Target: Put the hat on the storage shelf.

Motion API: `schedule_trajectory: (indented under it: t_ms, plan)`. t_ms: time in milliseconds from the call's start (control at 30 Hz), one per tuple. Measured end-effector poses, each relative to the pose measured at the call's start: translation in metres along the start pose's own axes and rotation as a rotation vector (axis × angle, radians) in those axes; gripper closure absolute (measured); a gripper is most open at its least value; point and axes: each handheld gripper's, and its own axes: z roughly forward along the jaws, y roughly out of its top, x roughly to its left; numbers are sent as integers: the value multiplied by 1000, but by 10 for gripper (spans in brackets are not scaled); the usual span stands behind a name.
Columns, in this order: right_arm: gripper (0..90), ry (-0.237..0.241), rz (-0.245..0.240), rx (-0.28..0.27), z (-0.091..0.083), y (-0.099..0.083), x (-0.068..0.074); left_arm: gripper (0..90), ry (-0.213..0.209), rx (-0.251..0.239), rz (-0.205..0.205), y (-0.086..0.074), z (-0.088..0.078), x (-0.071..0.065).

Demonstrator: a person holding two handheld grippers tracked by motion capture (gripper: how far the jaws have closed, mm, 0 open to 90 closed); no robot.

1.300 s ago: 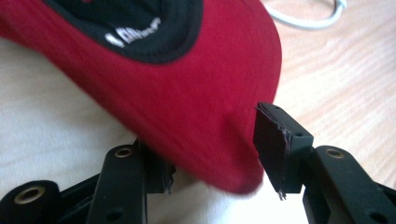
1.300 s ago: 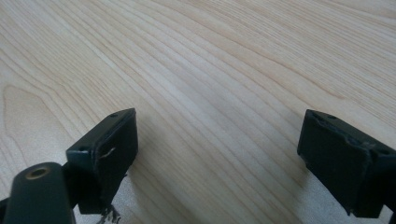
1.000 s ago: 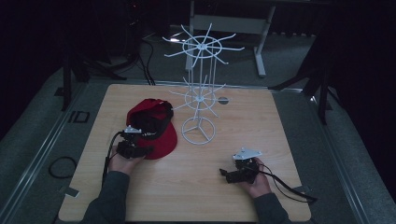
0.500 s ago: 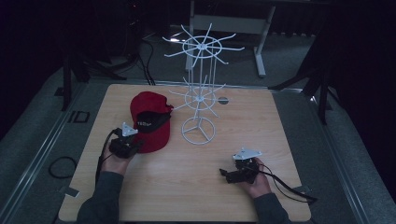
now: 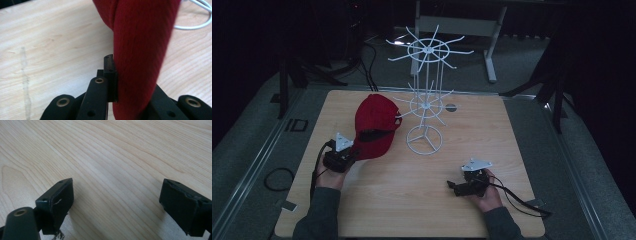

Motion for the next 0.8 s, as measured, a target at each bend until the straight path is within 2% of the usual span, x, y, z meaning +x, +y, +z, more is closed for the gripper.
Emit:
schedule_trajectory:
  t_ms: [233, 500, 800]
  plan:
    - [120, 0, -1, -1, 0, 0, 0, 862, 8, -55, -31, 6, -8, 5]
    - [120, 0, -1, -1, 0, 0, 0, 862, 31, -87, -45, 17, -17, 13]
    - [120, 0, 2, -1, 0, 0, 0, 861, 39, -127, -52, 30, -28, 19]
